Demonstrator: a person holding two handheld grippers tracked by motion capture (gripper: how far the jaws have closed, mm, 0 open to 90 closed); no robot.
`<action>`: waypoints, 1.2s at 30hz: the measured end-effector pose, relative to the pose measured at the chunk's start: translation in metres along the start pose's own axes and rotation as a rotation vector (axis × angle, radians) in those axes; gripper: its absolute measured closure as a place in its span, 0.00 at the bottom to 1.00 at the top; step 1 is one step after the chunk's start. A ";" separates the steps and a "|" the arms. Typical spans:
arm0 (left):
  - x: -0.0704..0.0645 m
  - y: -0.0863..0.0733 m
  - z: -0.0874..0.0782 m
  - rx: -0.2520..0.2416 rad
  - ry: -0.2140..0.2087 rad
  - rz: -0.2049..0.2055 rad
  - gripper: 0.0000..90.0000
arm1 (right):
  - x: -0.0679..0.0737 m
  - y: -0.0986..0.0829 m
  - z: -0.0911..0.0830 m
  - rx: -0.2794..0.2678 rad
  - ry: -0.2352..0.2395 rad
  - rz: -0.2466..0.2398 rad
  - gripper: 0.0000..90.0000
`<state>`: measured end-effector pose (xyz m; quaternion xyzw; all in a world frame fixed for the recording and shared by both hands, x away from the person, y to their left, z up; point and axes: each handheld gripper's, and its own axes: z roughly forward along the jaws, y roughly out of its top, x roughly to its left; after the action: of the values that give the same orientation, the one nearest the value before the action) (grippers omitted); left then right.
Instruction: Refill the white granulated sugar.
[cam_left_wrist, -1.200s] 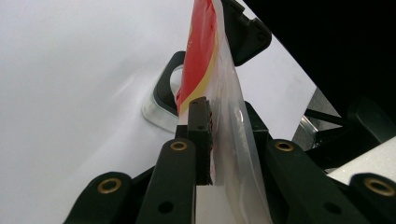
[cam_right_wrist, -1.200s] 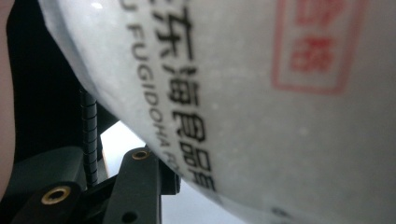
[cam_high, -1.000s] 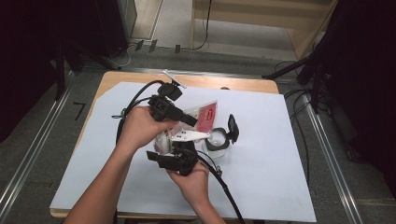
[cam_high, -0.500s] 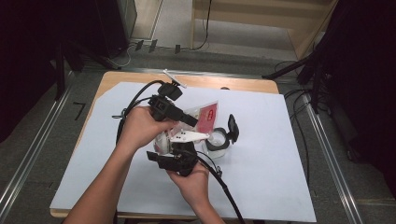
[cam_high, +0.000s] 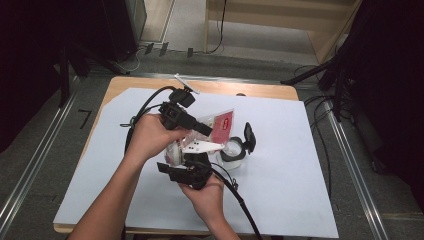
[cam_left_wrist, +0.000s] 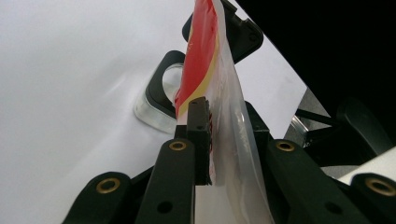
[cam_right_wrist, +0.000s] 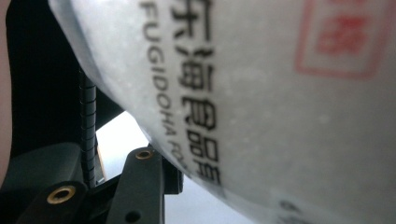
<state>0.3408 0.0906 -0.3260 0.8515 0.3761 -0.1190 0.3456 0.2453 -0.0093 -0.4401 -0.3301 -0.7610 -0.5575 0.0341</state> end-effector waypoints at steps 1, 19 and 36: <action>0.000 0.000 0.000 -0.001 -0.004 -0.002 0.89 | 0.001 0.000 0.000 0.005 -0.006 -0.010 0.68; -0.001 0.000 0.001 0.000 -0.005 0.003 0.88 | 0.002 0.000 -0.001 0.003 -0.022 -0.025 0.67; -0.002 0.000 0.002 -0.003 -0.003 -0.004 0.88 | 0.001 -0.001 -0.001 0.005 -0.026 -0.025 0.69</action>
<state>0.3402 0.0883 -0.3263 0.8501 0.3775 -0.1202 0.3470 0.2436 -0.0092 -0.4399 -0.3275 -0.7670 -0.5515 0.0180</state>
